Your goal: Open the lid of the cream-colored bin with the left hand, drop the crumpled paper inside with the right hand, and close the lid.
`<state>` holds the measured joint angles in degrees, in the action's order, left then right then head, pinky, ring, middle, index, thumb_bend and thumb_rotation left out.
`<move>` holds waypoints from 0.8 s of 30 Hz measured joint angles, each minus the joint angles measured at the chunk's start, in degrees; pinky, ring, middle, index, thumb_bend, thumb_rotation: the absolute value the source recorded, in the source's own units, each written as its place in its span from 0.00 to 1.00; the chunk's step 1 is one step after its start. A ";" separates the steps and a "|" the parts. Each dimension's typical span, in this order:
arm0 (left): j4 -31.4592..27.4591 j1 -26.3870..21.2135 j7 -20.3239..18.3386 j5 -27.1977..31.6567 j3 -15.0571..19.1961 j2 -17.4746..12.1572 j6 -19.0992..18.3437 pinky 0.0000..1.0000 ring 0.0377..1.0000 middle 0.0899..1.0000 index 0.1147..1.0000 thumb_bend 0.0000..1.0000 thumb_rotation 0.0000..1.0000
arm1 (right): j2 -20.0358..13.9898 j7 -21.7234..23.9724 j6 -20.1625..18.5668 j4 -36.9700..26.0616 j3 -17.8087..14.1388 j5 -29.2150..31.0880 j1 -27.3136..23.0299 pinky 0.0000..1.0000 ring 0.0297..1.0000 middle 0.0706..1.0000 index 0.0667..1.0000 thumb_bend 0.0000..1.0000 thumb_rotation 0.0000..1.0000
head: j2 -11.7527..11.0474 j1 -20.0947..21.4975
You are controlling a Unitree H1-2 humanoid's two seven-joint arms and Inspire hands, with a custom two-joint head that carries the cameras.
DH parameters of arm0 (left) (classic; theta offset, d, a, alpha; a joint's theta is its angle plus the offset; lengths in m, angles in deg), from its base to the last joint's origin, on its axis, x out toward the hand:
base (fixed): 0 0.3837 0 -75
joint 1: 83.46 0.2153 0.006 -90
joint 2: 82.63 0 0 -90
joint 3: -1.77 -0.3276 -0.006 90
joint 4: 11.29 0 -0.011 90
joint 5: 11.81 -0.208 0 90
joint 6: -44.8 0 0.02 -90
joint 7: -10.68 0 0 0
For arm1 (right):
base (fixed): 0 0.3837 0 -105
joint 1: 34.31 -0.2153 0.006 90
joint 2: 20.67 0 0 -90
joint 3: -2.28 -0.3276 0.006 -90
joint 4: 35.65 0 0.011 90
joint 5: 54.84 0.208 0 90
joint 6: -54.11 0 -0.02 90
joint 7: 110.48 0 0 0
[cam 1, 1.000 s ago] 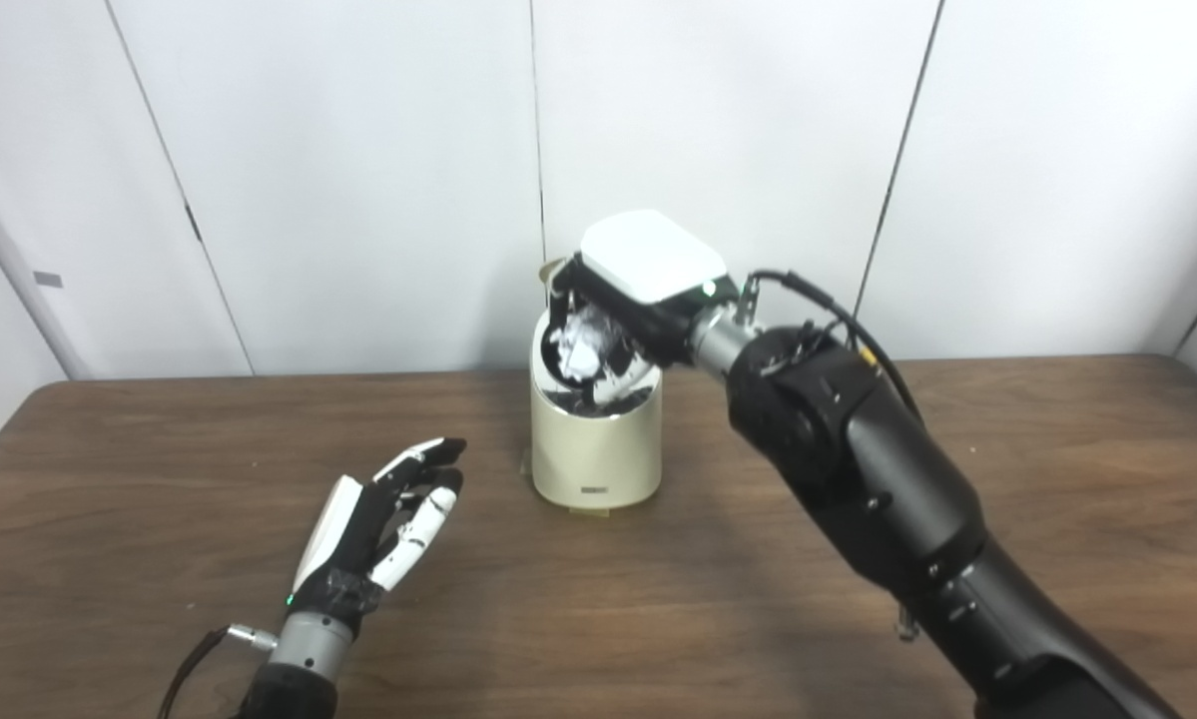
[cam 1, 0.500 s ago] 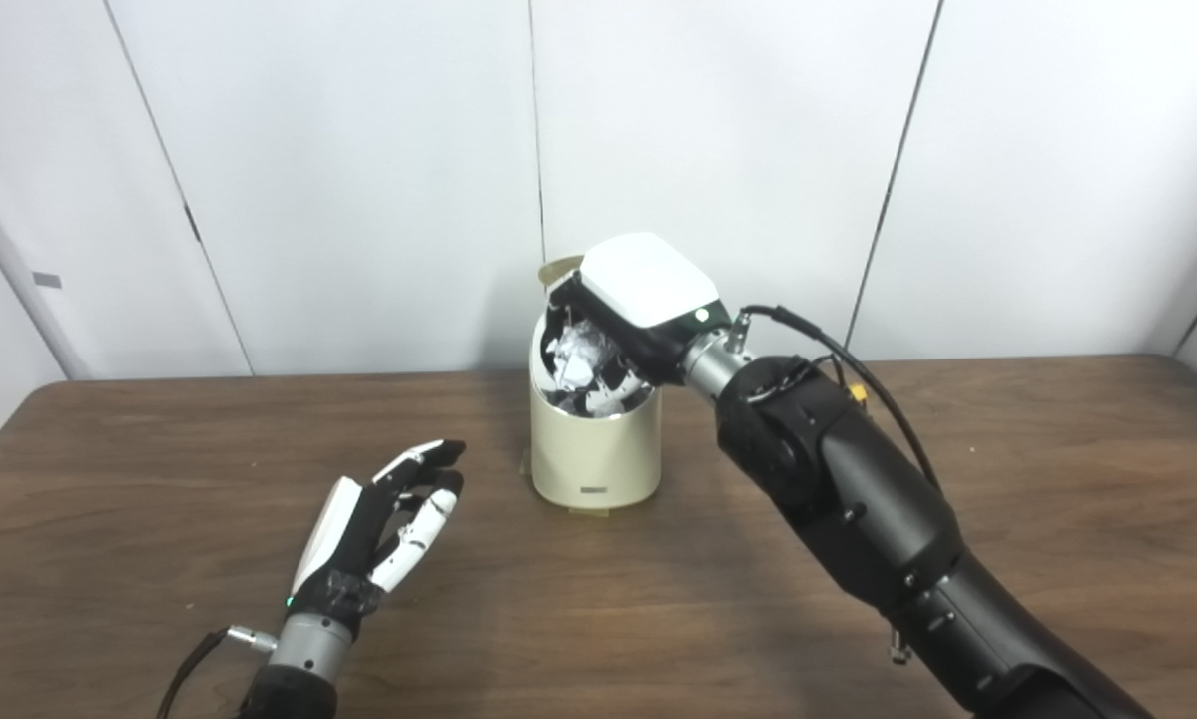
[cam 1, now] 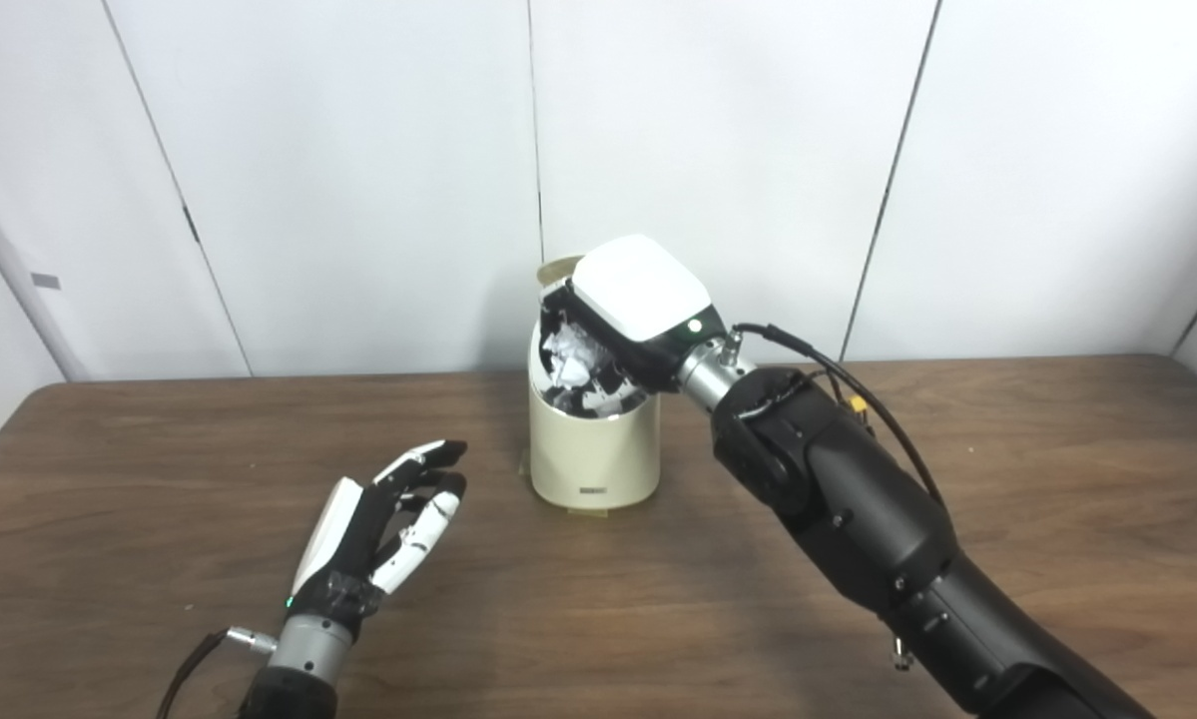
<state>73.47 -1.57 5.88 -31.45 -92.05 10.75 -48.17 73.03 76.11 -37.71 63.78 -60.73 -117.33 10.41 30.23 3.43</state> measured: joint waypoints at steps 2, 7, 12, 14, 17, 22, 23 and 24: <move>-0.02 0.00 0.00 0.00 -0.01 0.00 0.00 0.72 0.80 0.82 0.83 0.45 0.82 | -0.23 -0.06 -0.49 0.17 0.56 -2.29 0.00 0.45 0.55 0.67 0.45 0.52 0.10 | 0.09 0.00; -0.17 0.02 0.00 -0.05 -0.01 -0.02 0.08 0.73 0.80 0.82 0.83 0.45 0.83 | -0.35 0.36 -2.76 0.24 1.03 -7.20 0.33 0.53 0.73 0.80 0.73 0.94 0.00 | 0.09 0.09; -0.34 0.03 0.00 -0.29 -0.01 -0.03 0.08 0.74 0.81 0.82 0.84 0.45 0.83 | 0.10 -0.72 -3.39 0.30 0.90 -8.80 0.43 0.54 0.79 0.84 0.80 1.00 0.02 | -0.17 0.17; -0.34 0.02 0.00 -0.25 0.00 -0.03 0.08 0.73 0.81 0.82 0.84 0.46 0.83 | 0.24 -1.23 -3.43 0.49 0.84 -8.93 0.43 0.57 0.80 0.84 0.80 1.00 0.04 | -0.18 0.18; -0.33 0.02 0.00 -0.28 -0.01 -0.03 0.08 0.73 0.81 0.82 0.83 0.47 0.83 | 0.25 -1.64 -3.44 0.57 0.85 -9.10 0.44 0.64 0.83 0.85 0.82 1.00 0.09 | -0.35 0.26; -0.33 0.02 -0.03 -0.44 -0.02 -0.08 0.07 0.71 0.80 0.81 0.83 0.46 0.83 | 0.22 -4.13 -2.81 0.55 0.54 -8.44 0.68 0.55 0.70 0.75 0.72 0.99 0.16 | -0.35 0.26; -0.33 0.02 -0.03 -0.45 -0.02 -0.08 0.07 0.71 0.79 0.81 0.83 0.46 0.83 | 0.23 -5.23 -2.38 0.58 0.35 -8.08 0.82 0.50 0.63 0.68 0.67 0.97 0.19 | -0.35 0.26; -0.33 0.02 -0.03 -0.45 -0.03 -0.08 0.07 0.70 0.79 0.81 0.83 0.46 0.83 | 0.23 -7.89 -1.76 0.76 0.14 -7.55 1.07 0.45 0.55 0.60 0.59 0.91 0.23 | -0.35 0.26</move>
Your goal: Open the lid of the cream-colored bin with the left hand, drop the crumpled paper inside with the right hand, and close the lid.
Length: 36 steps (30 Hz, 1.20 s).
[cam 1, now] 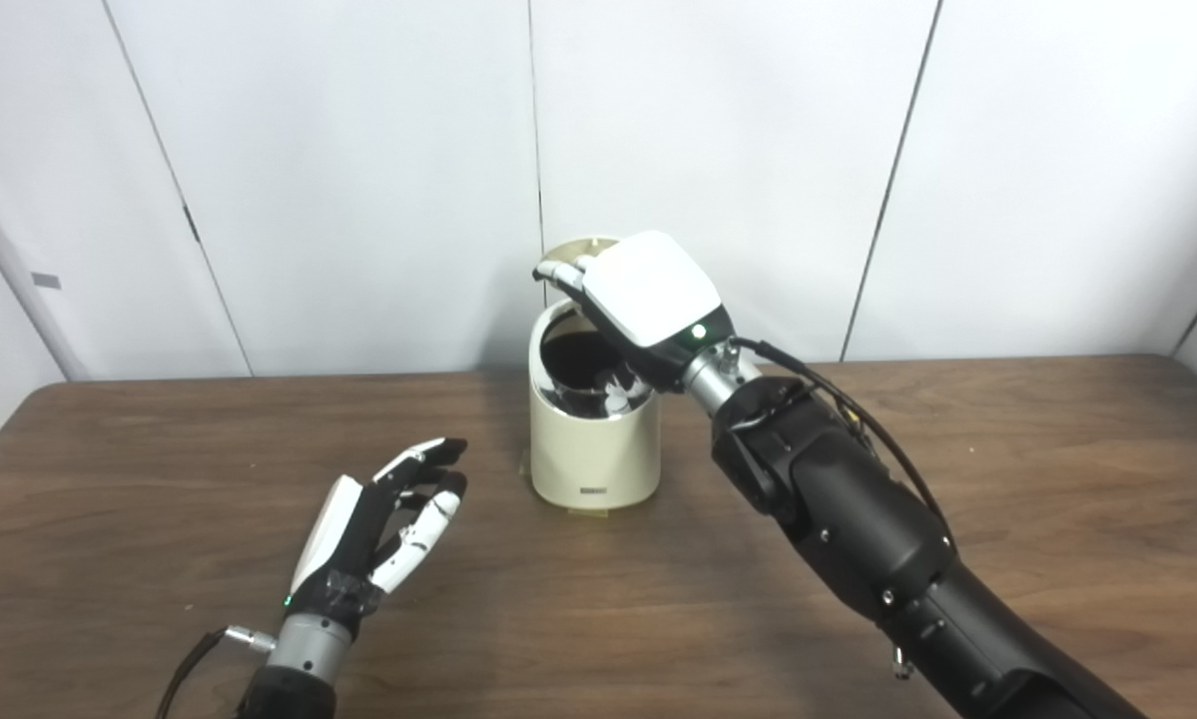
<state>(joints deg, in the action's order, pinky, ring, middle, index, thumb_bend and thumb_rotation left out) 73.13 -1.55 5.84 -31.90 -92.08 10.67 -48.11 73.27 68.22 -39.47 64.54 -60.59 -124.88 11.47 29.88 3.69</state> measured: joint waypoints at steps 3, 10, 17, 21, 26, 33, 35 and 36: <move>0.01 0.00 0.00 0.02 0.02 -0.01 0.00 0.69 0.78 0.80 0.82 0.46 0.83 | -0.01 -8.93 2.96 1.13 -0.71 1.56 0.40 0.33 0.37 0.41 0.45 0.61 0.19 | 0.00 0.00; 0.01 0.01 0.00 -0.05 -0.03 -0.06 0.00 0.72 0.80 0.82 0.83 0.45 0.85 | 0.02 -27.14 11.79 7.22 -1.43 5.26 0.41 0.12 0.15 0.19 0.43 0.51 0.16 | 0.18 -0.09; 0.01 0.00 -0.01 0.00 -0.03 -0.11 0.03 0.70 0.79 0.81 0.83 0.45 0.84 | 0.77 -31.04 14.34 4.19 -6.11 12.06 1.13 0.09 0.12 0.14 0.43 0.50 0.15 | 0.35 0.09; 0.01 0.00 -0.01 -0.02 -0.04 -0.17 0.02 0.72 0.80 0.82 0.83 0.45 0.84 | 1.38 -28.28 15.29 0.91 -8.88 19.18 3.08 0.10 0.12 0.16 0.43 0.50 0.15 | 0.35 0.09; 0.01 0.04 0.03 0.06 0.06 -0.16 0.03 0.70 0.79 0.81 0.83 0.44 0.82 | 1.74 -28.29 18.76 1.58 -12.59 25.77 7.03 0.22 0.23 0.40 0.47 0.51 0.02 | 0.62 0.09; 0.01 0.04 0.05 0.19 0.17 -0.21 0.10 0.73 0.81 0.82 0.83 0.44 0.82 | 0.77 -32.04 23.99 6.75 -15.15 27.47 13.08 0.53 0.67 0.79 0.80 0.55 0.47 | 0.88 0.35; 0.01 0.08 0.04 0.60 0.37 -0.21 0.10 0.73 0.81 0.82 0.83 0.43 0.82 | 0.61 -31.54 24.32 6.91 -15.65 29.14 15.61 0.57 0.72 0.84 0.83 0.55 0.50 | 0.88 0.35; 0.01 0.08 0.04 0.88 0.46 -0.21 0.10 0.73 0.80 0.81 0.83 0.44 0.83 | 0.58 -30.94 24.30 6.87 -15.80 29.83 16.86 0.61 0.76 0.86 0.85 0.51 0.51 | 0.88 0.35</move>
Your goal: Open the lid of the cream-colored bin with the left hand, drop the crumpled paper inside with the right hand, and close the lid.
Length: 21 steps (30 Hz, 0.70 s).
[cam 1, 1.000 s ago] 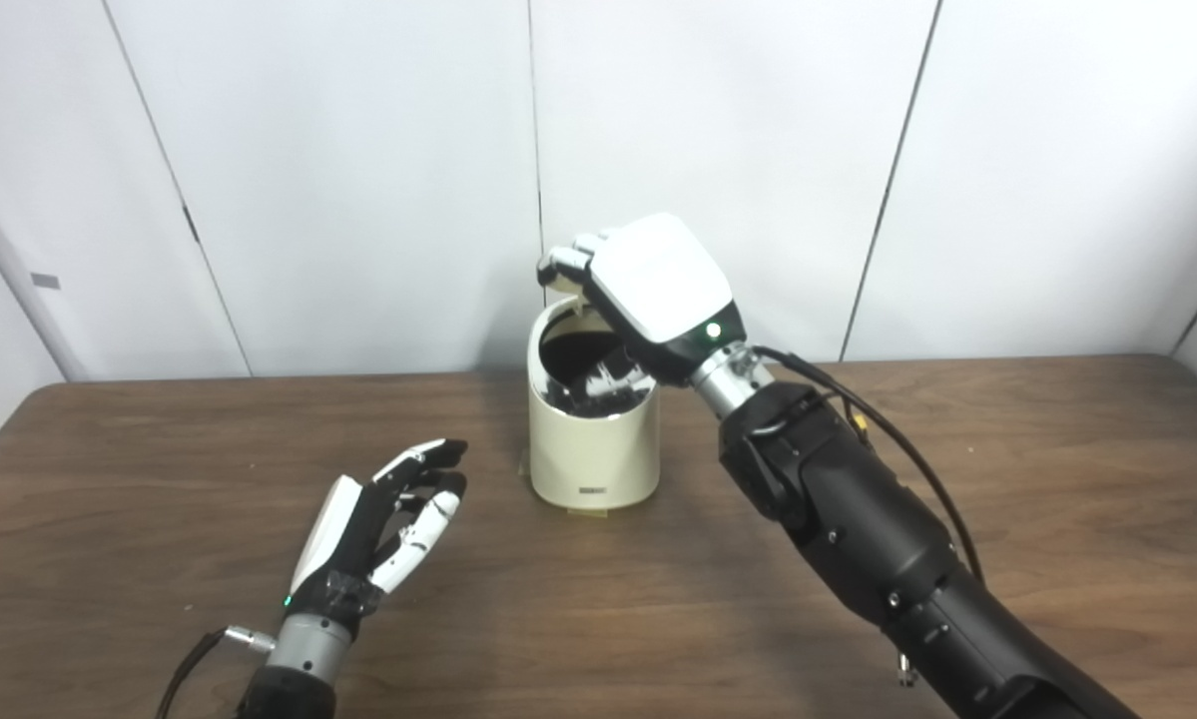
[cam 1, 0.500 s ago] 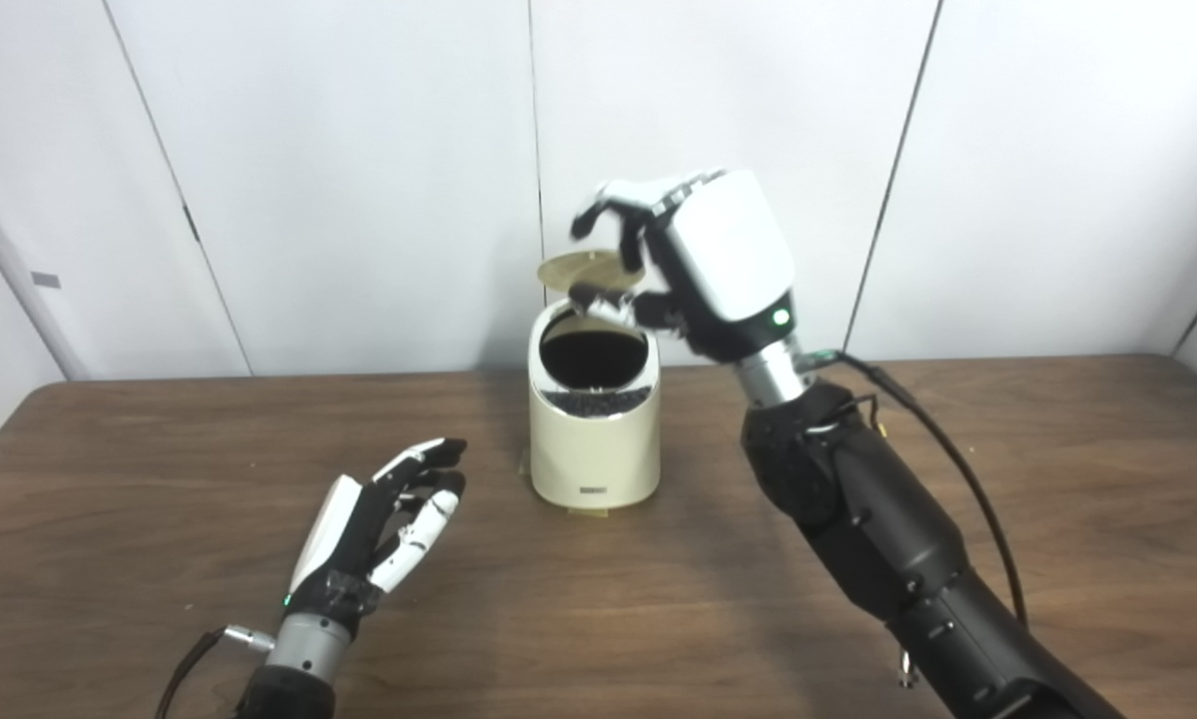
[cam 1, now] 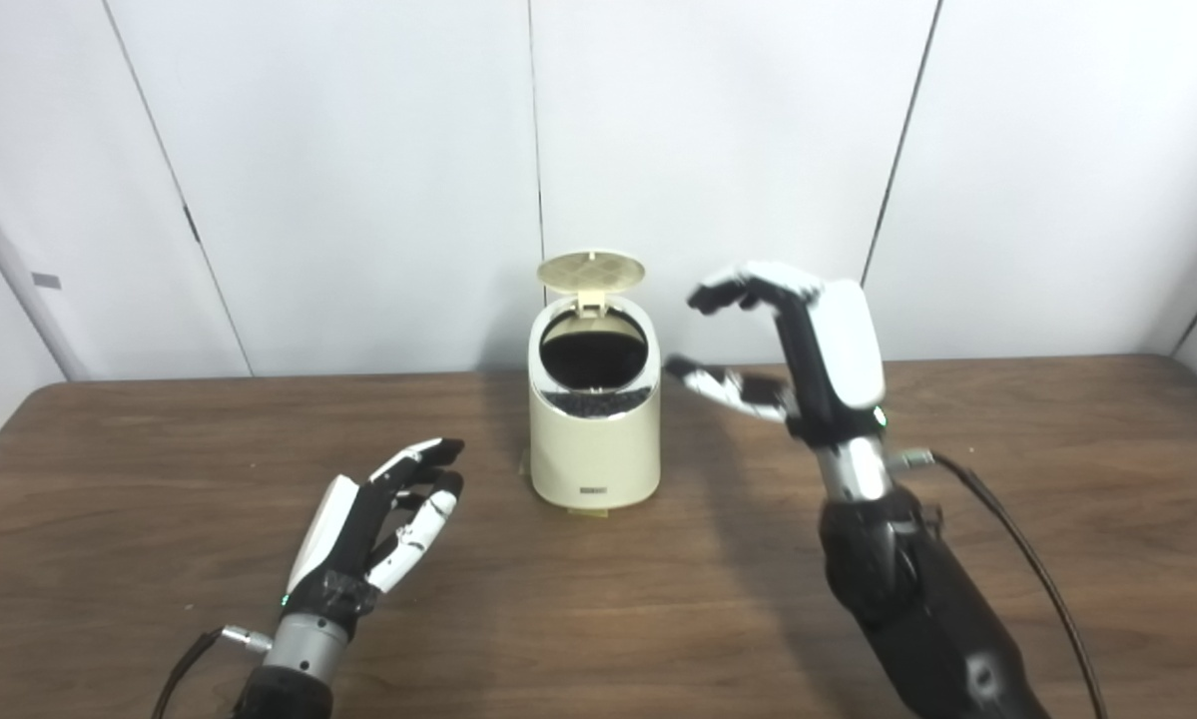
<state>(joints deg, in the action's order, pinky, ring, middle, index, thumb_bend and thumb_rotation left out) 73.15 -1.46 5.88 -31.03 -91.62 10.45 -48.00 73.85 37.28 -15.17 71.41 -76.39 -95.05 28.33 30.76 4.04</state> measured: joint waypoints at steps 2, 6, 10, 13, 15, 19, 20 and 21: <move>0.00 0.00 0.03 0.22 0.00 0.00 0.02 0.72 0.80 0.81 0.82 0.43 0.83 | -0.06 2.48 -0.70 -1.04 -0.15 1.01 2.36 0.64 0.79 0.87 0.86 0.47 0.53 | 0.09 0.09; 0.01 0.00 0.21 0.12 0.05 -0.06 0.03 0.73 0.80 0.80 0.82 0.44 0.83 | -0.25 8.36 -5.09 -5.09 0.97 -1.06 6.79 0.77 0.89 0.93 0.92 0.40 0.67 | 0.09 -0.09; 0.01 0.01 0.24 0.10 0.11 -0.10 0.03 0.74 0.81 0.81 0.82 0.44 0.84 | -0.50 18.44 -11.64 -8.32 1.94 -0.69 9.84 0.79 0.93 0.97 0.96 0.40 0.80 | 0.35 0.00; 0.01 0.02 0.24 0.42 0.29 -0.17 0.03 0.72 0.81 0.81 0.83 0.42 0.80 | -0.52 25.36 -14.73 -9.30 1.87 3.04 11.52 0.79 0.91 0.96 0.94 0.39 0.83 | 0.18 0.00; 0.01 0.01 0.24 0.61 0.41 -0.17 0.02 0.71 0.81 0.81 0.83 0.42 0.80 | -0.48 28.02 -15.90 -9.29 1.42 5.59 12.17 0.80 0.92 0.95 0.93 0.36 0.80 | 0.18 0.00; -0.01 0.01 0.22 0.50 0.44 -0.17 -0.26 0.73 0.81 0.83 0.82 0.43 0.82 | -0.49 29.77 -16.48 -9.32 0.56 7.64 12.15 0.80 0.91 0.96 0.91 0.30 0.75 | 0.18 0.00; 0.00 -0.01 0.24 0.45 0.44 -0.18 -0.23 0.74 0.81 0.83 0.82 0.42 0.82 | -0.48 29.80 -16.51 -9.32 0.55 7.71 12.11 0.81 0.92 0.96 0.91 0.30 0.75 | 0.18 0.00; 0.00 -0.05 0.23 0.55 0.45 -0.22 -0.09 0.73 0.82 0.84 0.83 0.41 0.82 | -0.45 29.84 -16.57 -9.32 0.55 7.74 12.09 0.81 0.92 0.96 0.91 0.31 0.74 | 0.18 0.00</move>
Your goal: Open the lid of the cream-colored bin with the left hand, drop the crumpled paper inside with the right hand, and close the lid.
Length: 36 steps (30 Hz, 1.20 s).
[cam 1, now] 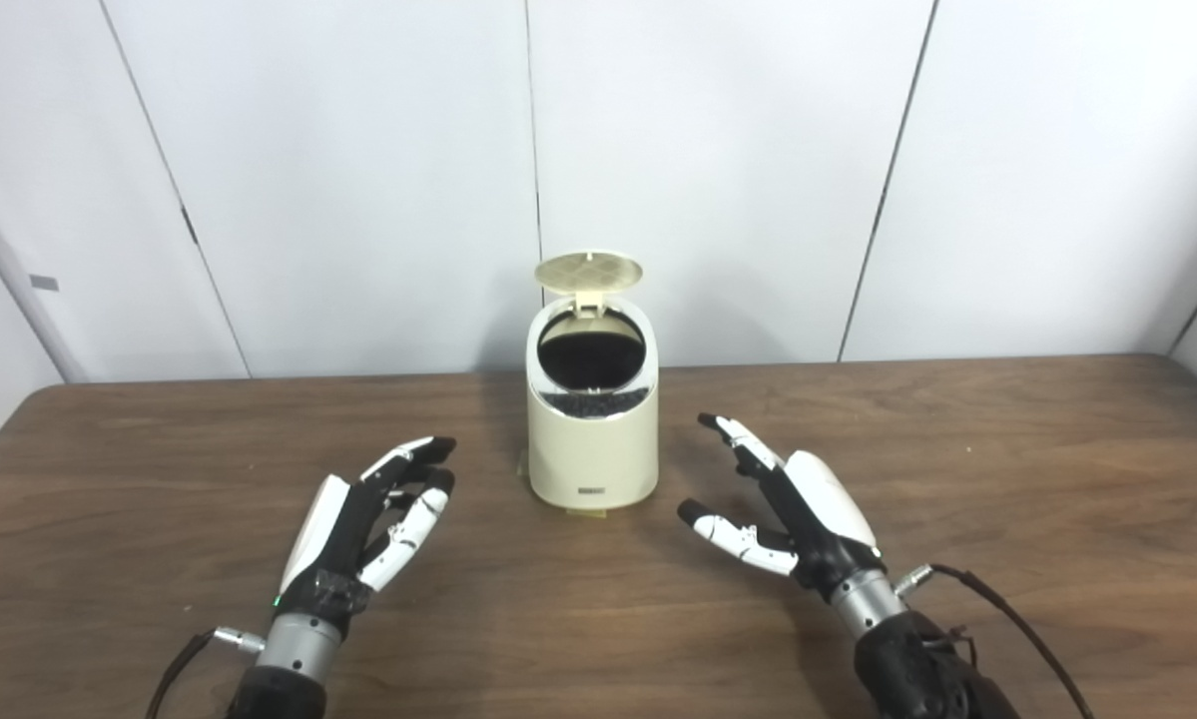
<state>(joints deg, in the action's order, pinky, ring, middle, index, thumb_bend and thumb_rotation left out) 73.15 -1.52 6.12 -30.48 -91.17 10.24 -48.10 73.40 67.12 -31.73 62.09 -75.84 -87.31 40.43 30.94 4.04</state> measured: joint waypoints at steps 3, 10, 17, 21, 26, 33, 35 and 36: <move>0.00 -0.54 -0.50 1.53 0.33 -0.60 0.67 0.73 0.83 0.85 0.86 0.43 0.86 | 0.28 0.03 -0.17 0.06 0.04 -0.18 0.01 0.82 0.93 0.97 0.91 0.31 0.73 | 0.00 0.00; 0.03 -9.38 -0.51 2.31 2.16 -2.27 0.02 0.82 0.88 0.87 0.88 0.49 0.90 | 0.79 -0.17 -1.12 0.40 0.00 -0.68 -0.13 0.80 0.92 0.96 0.92 0.27 0.64 | -0.62 -0.35; 0.70 -24.72 -0.53 -1.13 0.42 -3.53 0.21 0.79 0.85 0.85 0.85 0.59 0.97 | 3.89 -0.35 -6.20 0.50 -3.15 2.52 -0.14 0.79 0.89 0.91 0.89 0.20 0.40 | -0.97 -0.62; 1.65 -30.33 -0.81 -4.21 -1.51 -3.62 -0.37 0.75 0.83 0.84 0.83 0.62 0.98 | 4.26 -0.33 -6.45 0.55 -4.04 4.99 -0.13 0.79 0.87 0.88 0.86 0.19 0.36 | -1.05 -1.05; 4.12 -34.73 -1.01 -6.27 -2.29 -3.69 -1.76 0.73 0.81 0.82 0.79 0.60 0.97 | 4.28 0.54 -6.40 0.84 -6.23 10.06 -0.29 0.74 0.81 0.82 0.81 0.20 0.51 | -0.97 -1.05; 6.29 -39.04 -2.40 -7.00 -3.97 -3.85 -2.08 0.66 0.76 0.75 0.73 0.56 0.96 | 4.22 2.75 -8.64 0.94 -9.82 18.06 -1.33 0.68 0.77 0.79 0.77 0.23 0.65 | -1.05 -0.88; 7.10 -39.75 -2.55 -7.15 -4.43 -3.82 -2.02 0.64 0.74 0.74 0.72 0.56 0.96 | 4.14 3.13 -9.02 0.93 -9.92 18.91 -1.49 0.68 0.76 0.78 0.77 0.23 0.66 | -1.14 -0.97; 7.39 -40.04 -2.64 -7.45 -4.73 -3.83 -2.02 0.63 0.73 0.74 0.71 0.55 0.96 | 4.13 3.23 -9.18 0.93 -10.00 19.43 -1.49 0.68 0.76 0.79 0.77 0.22 0.63 | -1.23 -0.97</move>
<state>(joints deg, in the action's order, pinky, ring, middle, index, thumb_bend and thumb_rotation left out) 80.55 -41.56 3.48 -37.93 -95.90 6.40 -50.12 77.53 70.35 -40.91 63.02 -85.83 -67.88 38.93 29.71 3.08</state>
